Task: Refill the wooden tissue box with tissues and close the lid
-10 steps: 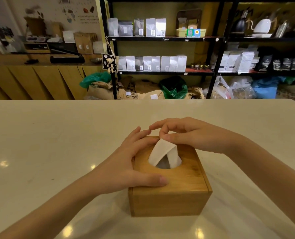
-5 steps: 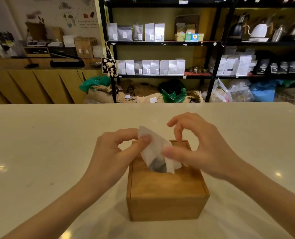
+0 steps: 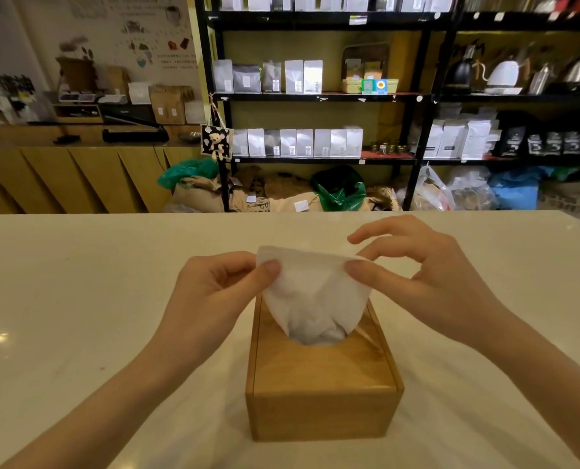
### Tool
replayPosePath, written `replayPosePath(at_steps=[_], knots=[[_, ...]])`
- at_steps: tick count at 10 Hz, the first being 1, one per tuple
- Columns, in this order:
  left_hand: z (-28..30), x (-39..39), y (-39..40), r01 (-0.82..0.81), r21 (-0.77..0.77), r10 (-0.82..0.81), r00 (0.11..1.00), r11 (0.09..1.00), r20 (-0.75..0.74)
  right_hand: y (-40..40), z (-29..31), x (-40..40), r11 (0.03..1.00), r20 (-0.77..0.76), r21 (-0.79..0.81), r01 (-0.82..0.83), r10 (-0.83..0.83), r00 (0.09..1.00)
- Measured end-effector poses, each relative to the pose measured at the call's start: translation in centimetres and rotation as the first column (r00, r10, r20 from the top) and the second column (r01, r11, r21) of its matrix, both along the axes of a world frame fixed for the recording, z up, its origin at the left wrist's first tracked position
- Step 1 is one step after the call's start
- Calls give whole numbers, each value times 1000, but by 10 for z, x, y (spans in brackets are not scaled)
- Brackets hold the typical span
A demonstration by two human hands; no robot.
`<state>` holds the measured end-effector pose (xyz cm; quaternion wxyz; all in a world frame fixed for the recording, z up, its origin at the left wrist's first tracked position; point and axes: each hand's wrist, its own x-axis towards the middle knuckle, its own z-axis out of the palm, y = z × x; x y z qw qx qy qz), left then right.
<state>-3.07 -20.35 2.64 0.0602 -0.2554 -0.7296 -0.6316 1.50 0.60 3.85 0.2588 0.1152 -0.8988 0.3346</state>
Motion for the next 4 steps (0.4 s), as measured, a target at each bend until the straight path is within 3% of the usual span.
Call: replayPosePath(at_steps=[1, 3, 4], knots=[[2, -4, -2, 2, -42, -3, 1000, 999, -19, 4, 8, -2, 999, -55, 29, 27, -25, 998], [18, -15, -2, 141, -266, -117, 988, 954, 104, 12, 27, 0, 994, 159, 106, -17, 0, 987], [43, -24, -7, 165, -405, -124, 984, 899, 126, 23, 56, 19, 999, 90, 0, -51, 51, 995]])
